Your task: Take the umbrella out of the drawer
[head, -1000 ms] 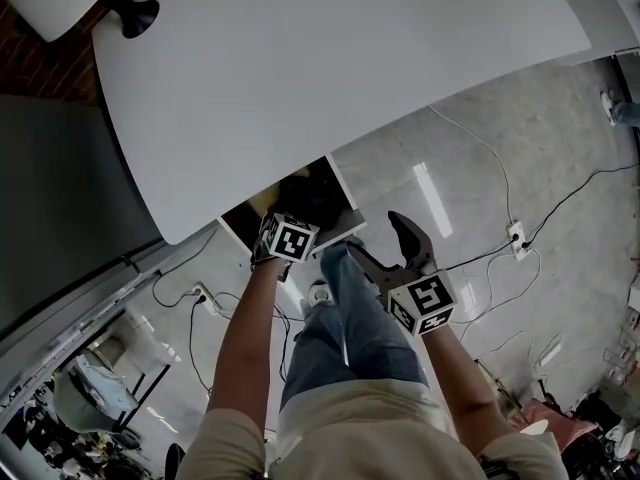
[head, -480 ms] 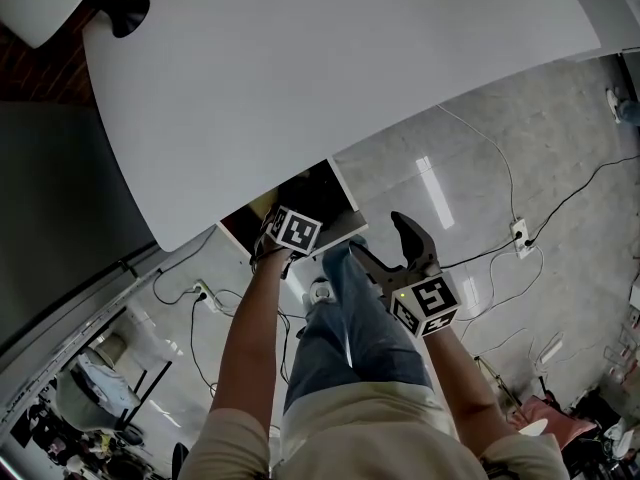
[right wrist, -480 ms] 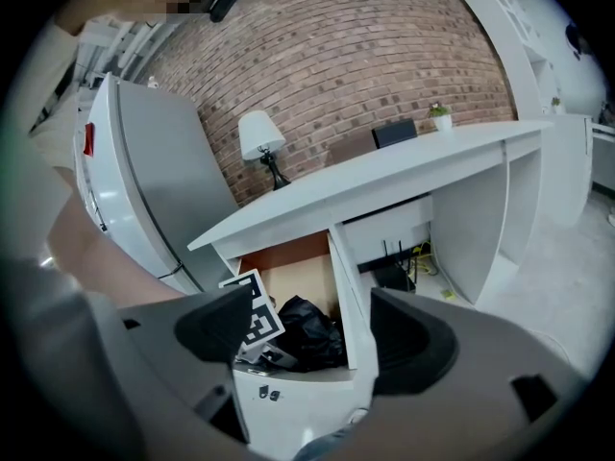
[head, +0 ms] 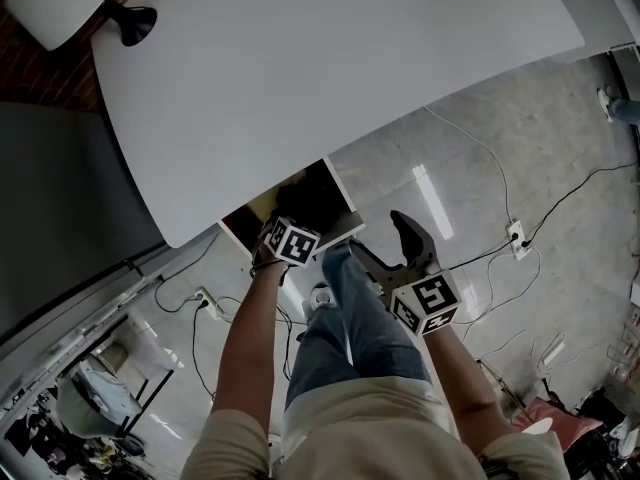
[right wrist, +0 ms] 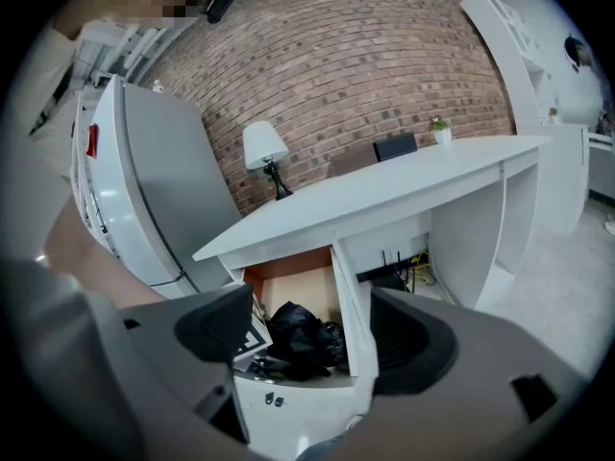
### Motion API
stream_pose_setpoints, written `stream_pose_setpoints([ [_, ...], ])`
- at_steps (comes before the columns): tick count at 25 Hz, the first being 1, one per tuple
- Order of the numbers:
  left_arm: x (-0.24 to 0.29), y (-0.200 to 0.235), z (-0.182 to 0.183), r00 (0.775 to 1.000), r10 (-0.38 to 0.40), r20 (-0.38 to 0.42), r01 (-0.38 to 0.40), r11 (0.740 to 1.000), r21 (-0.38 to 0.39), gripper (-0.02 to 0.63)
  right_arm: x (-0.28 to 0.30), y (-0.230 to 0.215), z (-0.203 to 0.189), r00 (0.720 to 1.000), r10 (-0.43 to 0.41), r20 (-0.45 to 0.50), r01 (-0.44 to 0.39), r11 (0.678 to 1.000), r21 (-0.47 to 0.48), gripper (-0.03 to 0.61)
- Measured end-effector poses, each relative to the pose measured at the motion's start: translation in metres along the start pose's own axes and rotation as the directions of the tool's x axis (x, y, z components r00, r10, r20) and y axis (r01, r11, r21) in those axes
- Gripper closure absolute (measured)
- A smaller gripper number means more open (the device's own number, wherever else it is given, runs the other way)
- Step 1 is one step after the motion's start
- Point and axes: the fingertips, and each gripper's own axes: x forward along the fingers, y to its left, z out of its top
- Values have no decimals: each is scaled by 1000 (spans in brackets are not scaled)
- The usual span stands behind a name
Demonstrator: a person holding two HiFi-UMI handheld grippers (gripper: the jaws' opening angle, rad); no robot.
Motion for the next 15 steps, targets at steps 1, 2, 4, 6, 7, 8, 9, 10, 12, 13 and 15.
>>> stream_pose_setpoints([
  [1,-6,-1,0,1000,1,12,-1,1000,1,362,-3,3,2,1000,-2,5,2,1000,-3,218],
  [2,-13,-2,0,1000,2,23,-2,1000,3,362,-6,7,4,1000,-4,10,4,1000,-6,218],
  [4,-28,-2,0,999,13,49,-13,1000,4,362,-13,15,8,1000,-9,23,9,1000,-15,218],
  [6,-44,0,5,996,38,85,-37,999,-5,362,-20,21,14,999,-14,40,15,999,-29,218],
  [7,-52,0,7,994,46,104,-44,999,-15,362,-23,24,17,999,-17,48,19,999,-37,218],
  [8,-61,-2,9,992,48,120,-45,999,-26,362,-28,27,18,998,-21,54,23,999,-43,218],
  [9,-70,-5,9,990,45,133,-40,998,-38,362,-33,31,20,998,-25,57,28,998,-47,218],
  [10,-79,-9,8,988,42,146,-35,998,-48,362,-38,35,21,998,-29,59,32,998,-50,218],
  [12,-97,-18,5,984,41,173,-32,998,-55,362,-50,45,22,997,-34,62,38,998,-53,218],
  [13,-106,-23,4,982,42,186,-32,998,-57,362,-56,50,22,997,-36,63,39,998,-54,218],
  [15,-125,-30,2,976,46,215,-34,998,-59,362,-68,61,26,997,-41,72,46,997,-59,218],
])
